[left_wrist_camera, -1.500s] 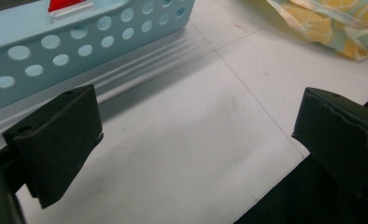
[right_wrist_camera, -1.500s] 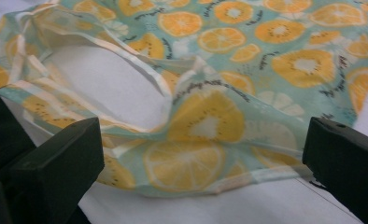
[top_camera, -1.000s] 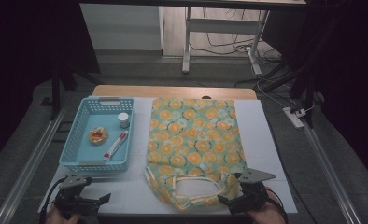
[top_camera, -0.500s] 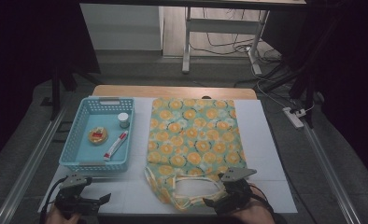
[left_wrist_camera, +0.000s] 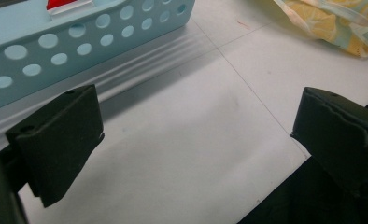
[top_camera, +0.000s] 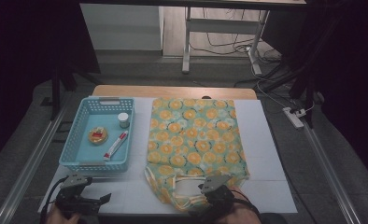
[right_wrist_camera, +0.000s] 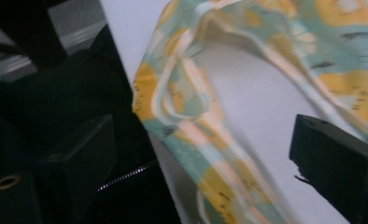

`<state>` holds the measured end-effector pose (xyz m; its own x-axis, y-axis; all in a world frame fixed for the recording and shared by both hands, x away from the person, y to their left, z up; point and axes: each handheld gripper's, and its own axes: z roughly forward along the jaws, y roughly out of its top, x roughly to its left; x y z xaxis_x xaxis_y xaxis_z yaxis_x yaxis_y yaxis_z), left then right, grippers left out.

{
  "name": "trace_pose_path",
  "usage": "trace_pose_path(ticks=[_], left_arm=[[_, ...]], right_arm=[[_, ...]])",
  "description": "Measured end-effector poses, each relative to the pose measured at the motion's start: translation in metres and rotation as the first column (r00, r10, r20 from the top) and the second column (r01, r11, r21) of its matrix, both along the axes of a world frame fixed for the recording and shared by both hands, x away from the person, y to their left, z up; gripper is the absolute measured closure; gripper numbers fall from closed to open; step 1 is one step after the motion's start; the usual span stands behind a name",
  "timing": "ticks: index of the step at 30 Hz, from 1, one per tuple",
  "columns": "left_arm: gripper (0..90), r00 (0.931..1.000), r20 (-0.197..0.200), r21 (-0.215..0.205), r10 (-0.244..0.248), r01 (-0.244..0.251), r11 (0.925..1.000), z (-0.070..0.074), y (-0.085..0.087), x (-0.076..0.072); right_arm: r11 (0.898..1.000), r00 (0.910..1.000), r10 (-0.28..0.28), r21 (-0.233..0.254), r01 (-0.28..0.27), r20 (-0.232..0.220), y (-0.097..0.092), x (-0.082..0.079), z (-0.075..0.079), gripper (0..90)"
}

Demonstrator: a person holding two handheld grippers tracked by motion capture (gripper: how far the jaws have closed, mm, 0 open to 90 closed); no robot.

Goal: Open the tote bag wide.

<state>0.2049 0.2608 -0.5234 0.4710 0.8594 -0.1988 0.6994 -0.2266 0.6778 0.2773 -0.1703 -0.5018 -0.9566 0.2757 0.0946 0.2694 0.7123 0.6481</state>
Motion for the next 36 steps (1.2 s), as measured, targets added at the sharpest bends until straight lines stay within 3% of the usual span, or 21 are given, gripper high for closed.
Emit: trace_pose_path(ticks=[4,9,10,11,13,15,23,28,36], left_arm=[[2.2,1.0000,-0.001,0.003,-0.002,0.002,1.0000,0.000,0.000,0.000],[2.4,1.0000,-0.003,0.009,-0.007,0.007,0.9999,0.000,-0.001,0.001],[2.5,0.9999,-0.005,0.010,-0.009,0.009,0.9999,0.000,-0.002,0.001],[2.5,0.9999,-0.005,0.012,-0.010,0.010,0.9999,0.000,-0.002,0.001],[2.5,0.9999,-0.005,0.013,-0.011,0.011,0.9998,0.000,-0.002,0.001],[2.6,0.9999,-0.006,0.014,-0.013,0.013,0.9998,0.000,-0.002,0.002],[2.7,0.9999,-0.008,0.017,-0.014,0.014,0.9998,0.000,-0.003,0.003],[2.8,0.9998,-0.008,0.015,-0.015,0.015,0.9998,0.000,-0.003,0.003],[2.9,0.9998,-0.007,0.014,-0.017,0.018,0.9997,0.000,-0.003,0.004]], right_arm=[[0.999,0.9998,0.019,-0.031,-0.019,0.003,0.003,-0.001,-0.003,19.7],[0.997,0.9988,0.049,-0.058,-0.048,0.011,0.005,0.000,-0.002,41.3],[0.996,0.9977,0.068,-0.065,-0.068,0.001,0.005,0.000,-0.002,50.8],[0.996,0.9977,0.068,-0.065,-0.068,0.001,0.005,0.000,-0.002,50.8],[0.994,0.9965,0.084,-0.064,-0.084,0.001,0.004,0.000,0.000,63.8],[0.995,0.9963,0.085,-0.056,-0.084,0.012,0.004,0.001,0.003,69.9],[0.998,0.9982,0.058,0.005,-0.058,0.014,-0.002,0.007,0.020,80.6],[0.998,0.9995,0.030,0.059,-0.029,-0.011,-0.006,0.017,0.032,87.7],[0.998,0.9995,-0.014,0.059,0.013,0.027,-0.007,0.044,0.043,88.6]])
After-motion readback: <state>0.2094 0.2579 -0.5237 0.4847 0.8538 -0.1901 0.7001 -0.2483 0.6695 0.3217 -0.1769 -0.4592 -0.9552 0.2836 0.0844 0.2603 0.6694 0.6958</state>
